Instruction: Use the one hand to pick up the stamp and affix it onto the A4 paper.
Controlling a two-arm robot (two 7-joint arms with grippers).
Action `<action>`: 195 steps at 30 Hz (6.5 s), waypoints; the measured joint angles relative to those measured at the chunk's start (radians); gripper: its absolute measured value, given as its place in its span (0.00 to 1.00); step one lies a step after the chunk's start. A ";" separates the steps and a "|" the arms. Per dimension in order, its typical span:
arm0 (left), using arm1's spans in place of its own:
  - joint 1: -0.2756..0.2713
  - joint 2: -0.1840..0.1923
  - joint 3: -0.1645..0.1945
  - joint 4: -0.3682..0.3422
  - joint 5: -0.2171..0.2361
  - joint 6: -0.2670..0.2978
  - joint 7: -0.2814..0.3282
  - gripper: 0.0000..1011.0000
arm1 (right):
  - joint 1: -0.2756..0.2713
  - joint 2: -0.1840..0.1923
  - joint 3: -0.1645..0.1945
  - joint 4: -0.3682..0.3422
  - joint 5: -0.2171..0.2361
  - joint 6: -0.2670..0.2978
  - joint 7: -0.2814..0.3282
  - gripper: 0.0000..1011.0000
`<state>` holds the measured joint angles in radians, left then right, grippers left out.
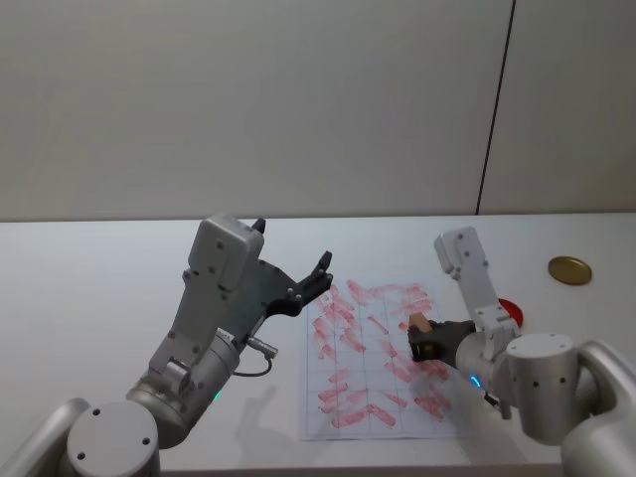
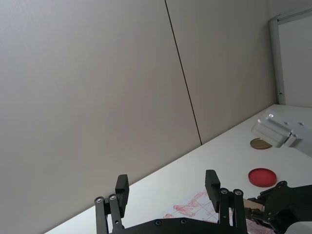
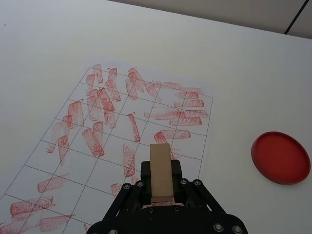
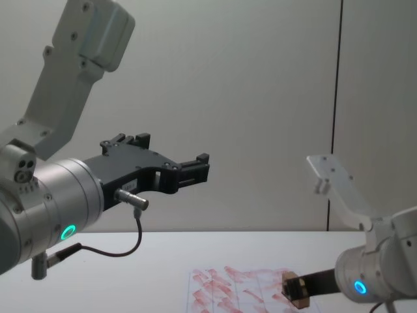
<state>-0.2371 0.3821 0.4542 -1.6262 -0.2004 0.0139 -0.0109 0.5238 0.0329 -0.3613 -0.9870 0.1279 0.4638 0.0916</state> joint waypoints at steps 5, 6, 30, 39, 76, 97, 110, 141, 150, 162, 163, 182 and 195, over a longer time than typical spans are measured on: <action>0.000 0.000 0.000 0.000 0.000 0.000 0.000 0.98 | 0.021 -0.013 -0.004 0.059 -0.010 -0.032 0.000 0.22; 0.000 0.000 0.000 0.000 0.000 0.000 0.000 0.98 | 0.025 -0.015 -0.004 0.070 -0.011 -0.037 0.000 0.22; 0.000 0.000 0.000 0.000 0.000 0.000 0.000 0.98 | 0.131 -0.071 -0.016 0.329 -0.045 -0.157 0.000 0.22; 0.000 0.000 0.000 0.000 0.000 0.000 0.000 0.98 | 0.143 -0.078 -0.013 0.361 -0.046 -0.165 -0.001 0.22; 0.000 0.000 0.000 0.000 0.000 0.000 0.000 0.98 | 0.138 -0.074 0.020 0.332 -0.032 -0.149 -0.006 0.22; 0.000 0.000 0.000 0.000 0.000 0.000 0.000 0.98 | 0.023 -0.012 0.070 -0.070 0.019 -0.068 -0.054 0.22; 0.000 0.000 0.000 0.000 0.000 0.000 0.000 0.98 | 0.007 0.024 0.125 -0.102 0.034 -0.037 -0.113 0.22; 0.000 0.000 0.000 0.000 0.000 0.000 0.000 0.98 | 0.236 0.004 0.167 0.431 0.002 -0.174 -0.105 0.22; 0.000 0.000 0.000 0.000 0.000 0.000 0.000 0.98 | 0.302 -0.011 0.164 0.575 -0.007 -0.247 -0.085 0.49; 0.000 0.000 0.000 0.000 0.000 0.000 0.000 0.98 | 0.305 -0.009 0.173 0.577 -0.015 -0.323 -0.068 0.86; 0.000 0.000 0.000 0.000 0.000 0.000 0.000 0.98 | 0.289 -0.005 0.176 0.544 -0.015 -0.323 -0.067 0.89; 0.000 0.000 0.000 0.000 0.000 0.000 0.000 0.98 | 0.007 0.074 0.225 0.007 0.002 -0.338 -0.033 0.99; 0.000 0.000 0.000 0.000 0.000 0.000 0.000 0.98 | -0.180 0.139 0.266 -0.282 0.007 -0.428 0.007 0.99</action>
<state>-0.2371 0.3821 0.4542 -1.6262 -0.2004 0.0138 -0.0109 0.3438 0.1716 -0.0957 -1.2687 0.1350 0.0361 0.0984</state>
